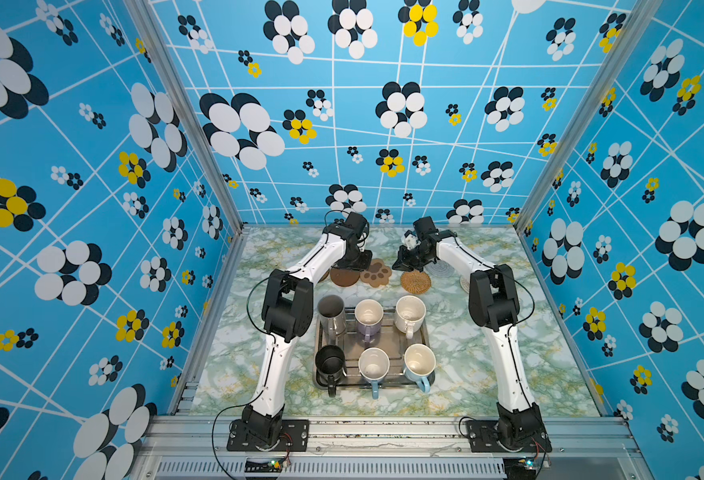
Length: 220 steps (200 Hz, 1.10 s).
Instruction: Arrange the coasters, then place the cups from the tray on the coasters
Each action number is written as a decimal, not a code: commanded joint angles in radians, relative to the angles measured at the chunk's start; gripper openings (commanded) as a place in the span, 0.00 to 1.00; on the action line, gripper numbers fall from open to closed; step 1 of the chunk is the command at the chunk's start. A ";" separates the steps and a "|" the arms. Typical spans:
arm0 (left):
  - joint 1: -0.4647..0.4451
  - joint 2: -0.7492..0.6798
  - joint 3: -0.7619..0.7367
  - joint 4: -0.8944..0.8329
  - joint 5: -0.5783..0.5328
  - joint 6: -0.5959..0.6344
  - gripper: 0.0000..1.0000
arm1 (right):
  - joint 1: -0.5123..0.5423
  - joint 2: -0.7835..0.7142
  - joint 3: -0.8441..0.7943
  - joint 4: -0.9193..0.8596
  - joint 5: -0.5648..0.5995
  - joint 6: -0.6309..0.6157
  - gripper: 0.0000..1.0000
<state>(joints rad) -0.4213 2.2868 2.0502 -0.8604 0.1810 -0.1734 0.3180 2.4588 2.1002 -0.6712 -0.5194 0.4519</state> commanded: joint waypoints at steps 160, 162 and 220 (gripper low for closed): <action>-0.001 0.164 -0.021 0.022 0.047 -0.052 0.00 | 0.010 0.262 0.349 -0.127 -0.012 0.048 0.00; -0.001 0.166 -0.018 0.022 0.048 -0.052 0.00 | 0.010 0.259 0.344 -0.128 -0.010 0.048 0.00; 0.003 0.200 0.030 0.034 0.049 -0.072 0.00 | 0.010 0.197 0.226 -0.087 0.000 0.046 0.00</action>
<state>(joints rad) -0.4229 2.4226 2.0563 -0.8421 0.2333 -0.2287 0.3187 2.6713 2.3783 -0.7055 -0.5510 0.5087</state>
